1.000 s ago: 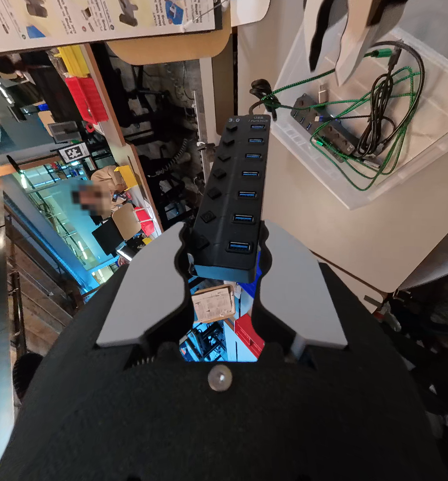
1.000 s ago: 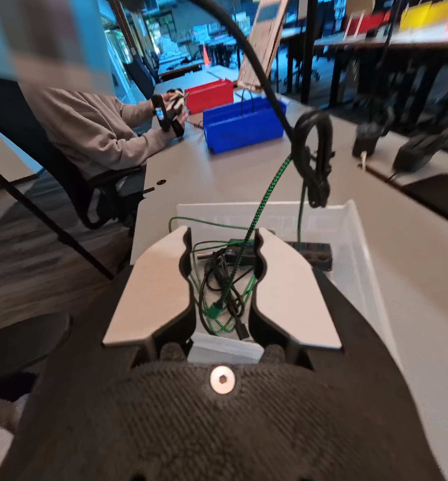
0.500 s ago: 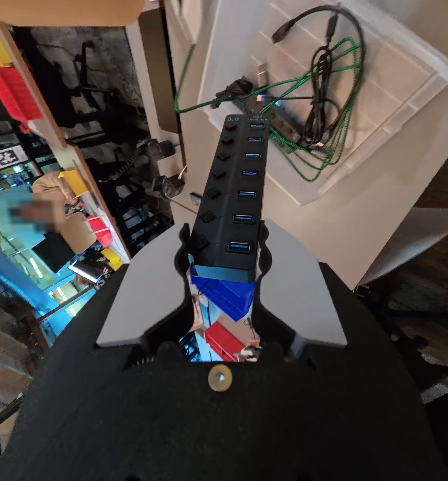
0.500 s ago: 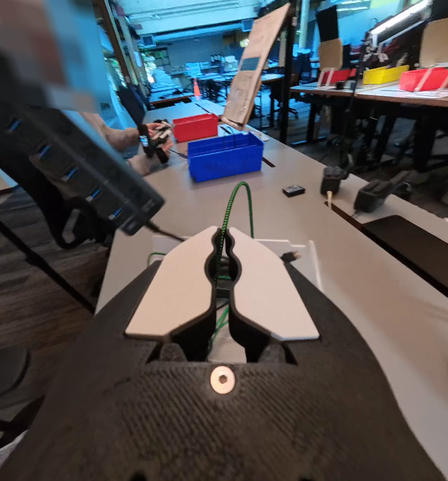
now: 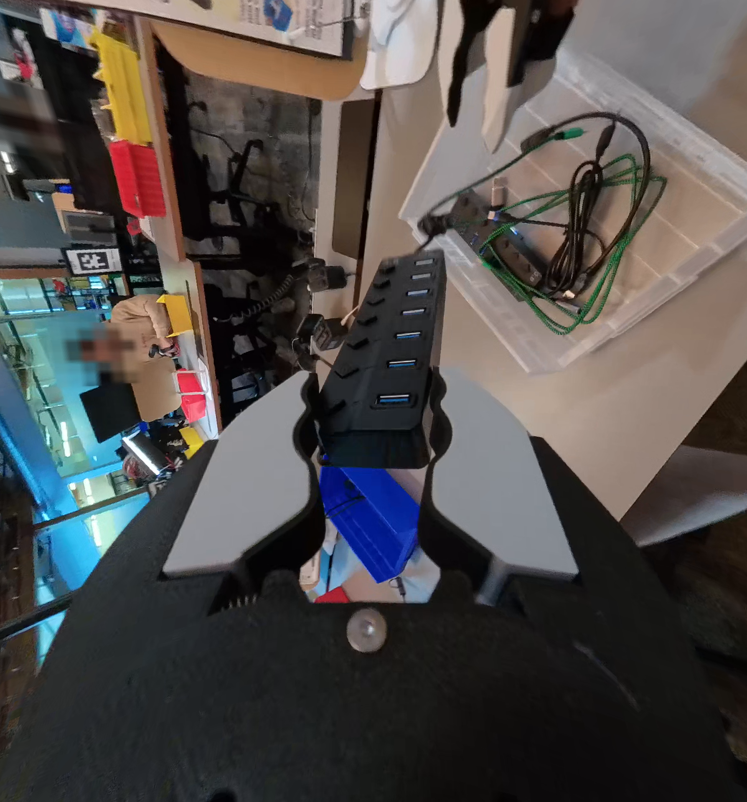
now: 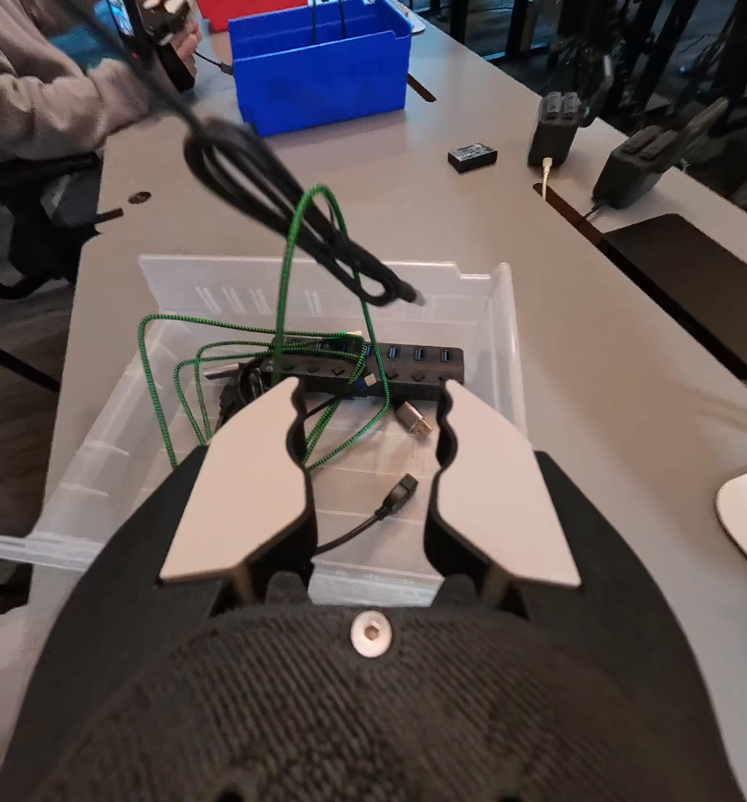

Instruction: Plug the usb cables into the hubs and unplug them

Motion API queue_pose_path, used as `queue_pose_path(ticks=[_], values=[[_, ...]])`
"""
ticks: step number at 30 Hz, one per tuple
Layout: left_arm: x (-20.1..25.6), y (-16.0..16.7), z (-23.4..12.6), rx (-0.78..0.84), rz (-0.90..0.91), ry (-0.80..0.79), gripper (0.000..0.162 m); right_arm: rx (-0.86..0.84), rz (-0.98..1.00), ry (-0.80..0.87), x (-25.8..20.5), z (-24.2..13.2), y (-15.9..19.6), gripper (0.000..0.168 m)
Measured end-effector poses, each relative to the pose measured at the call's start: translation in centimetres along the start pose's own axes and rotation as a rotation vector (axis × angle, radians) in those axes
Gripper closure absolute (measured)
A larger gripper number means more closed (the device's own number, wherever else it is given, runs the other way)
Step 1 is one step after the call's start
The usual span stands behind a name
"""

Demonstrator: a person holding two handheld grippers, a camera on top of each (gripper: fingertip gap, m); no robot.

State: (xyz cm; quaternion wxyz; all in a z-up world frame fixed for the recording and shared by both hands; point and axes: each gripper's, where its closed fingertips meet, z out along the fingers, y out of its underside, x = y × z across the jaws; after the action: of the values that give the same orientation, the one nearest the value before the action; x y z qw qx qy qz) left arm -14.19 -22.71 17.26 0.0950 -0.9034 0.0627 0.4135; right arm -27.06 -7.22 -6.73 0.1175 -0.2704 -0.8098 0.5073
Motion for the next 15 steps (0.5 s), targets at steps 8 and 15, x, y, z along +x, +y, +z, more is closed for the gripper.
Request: queue_pose_path(ticks=[8,15], values=[[-0.2,-0.2,-2.1,0.136,-0.114,0.022,0.109,0.211,-0.112,-0.035,-3.0,-3.2,-4.5,0.111],[0.1,-4.0,-2.6,0.245,-0.083,0.038,0.123,0.399,-0.243,-0.218,-10.2,-4.7,-9.7,0.103]])
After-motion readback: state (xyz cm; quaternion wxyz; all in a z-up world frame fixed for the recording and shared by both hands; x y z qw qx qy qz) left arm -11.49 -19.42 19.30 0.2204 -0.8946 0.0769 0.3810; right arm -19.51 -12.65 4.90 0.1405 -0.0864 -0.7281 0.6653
